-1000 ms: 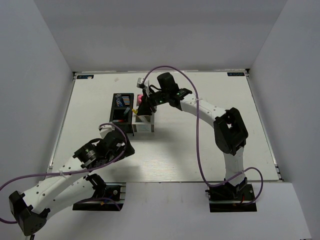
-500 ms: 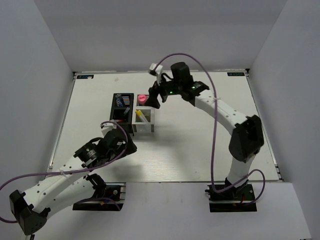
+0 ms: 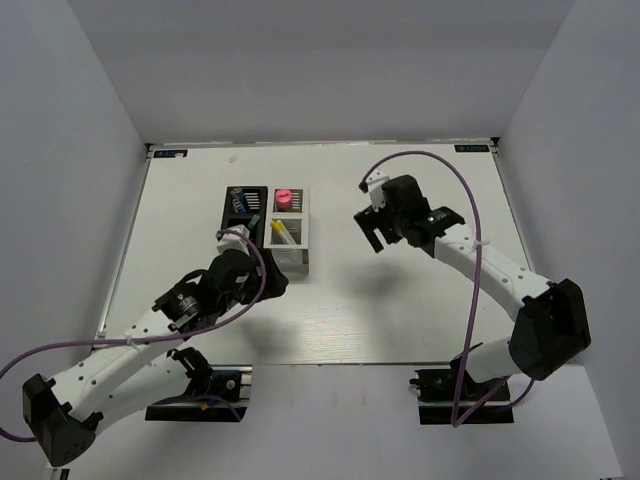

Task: Sort the stationery into containers
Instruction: Reset both arms

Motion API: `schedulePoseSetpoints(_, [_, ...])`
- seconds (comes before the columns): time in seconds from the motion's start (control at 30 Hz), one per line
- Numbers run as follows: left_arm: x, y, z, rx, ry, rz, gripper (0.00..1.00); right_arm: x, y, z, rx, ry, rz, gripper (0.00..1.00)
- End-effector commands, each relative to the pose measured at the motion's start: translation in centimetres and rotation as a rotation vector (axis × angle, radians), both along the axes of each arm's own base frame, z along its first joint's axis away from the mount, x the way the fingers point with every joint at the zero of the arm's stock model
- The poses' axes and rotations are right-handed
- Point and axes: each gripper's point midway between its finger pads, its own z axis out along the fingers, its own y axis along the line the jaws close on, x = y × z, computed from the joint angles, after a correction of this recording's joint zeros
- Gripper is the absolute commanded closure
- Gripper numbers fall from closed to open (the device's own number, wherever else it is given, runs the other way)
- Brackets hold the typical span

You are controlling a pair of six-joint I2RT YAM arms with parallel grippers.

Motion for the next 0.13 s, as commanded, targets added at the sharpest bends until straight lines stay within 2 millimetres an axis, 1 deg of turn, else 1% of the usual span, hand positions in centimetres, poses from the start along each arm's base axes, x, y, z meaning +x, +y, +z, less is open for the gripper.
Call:
schedulePoseSetpoints(0.0, [0.70, -1.09, 0.95, -0.012, -0.047, -0.047, 0.00, 0.70, -3.44, 2.04, -0.059, -0.119, -0.103, 0.10])
schedulePoseSetpoints(0.03, [0.87, -1.22, 0.86, -0.006, -0.050, -0.053, 0.00, 0.56, -3.90, 1.62, -0.064, -0.111, -0.117, 0.10])
schedulePoseSetpoints(0.07, [0.87, -1.23, 0.86, -0.006, -0.050, -0.053, 0.00, 0.71, -4.38, 2.07, -0.054, -0.124, -0.135, 0.10])
schedulePoseSetpoints(0.1, [1.09, -1.45, 1.45, -0.019, -0.065, -0.053, 0.00, 0.64, -4.30, 2.18, -0.032, -0.117, -0.132, 0.10])
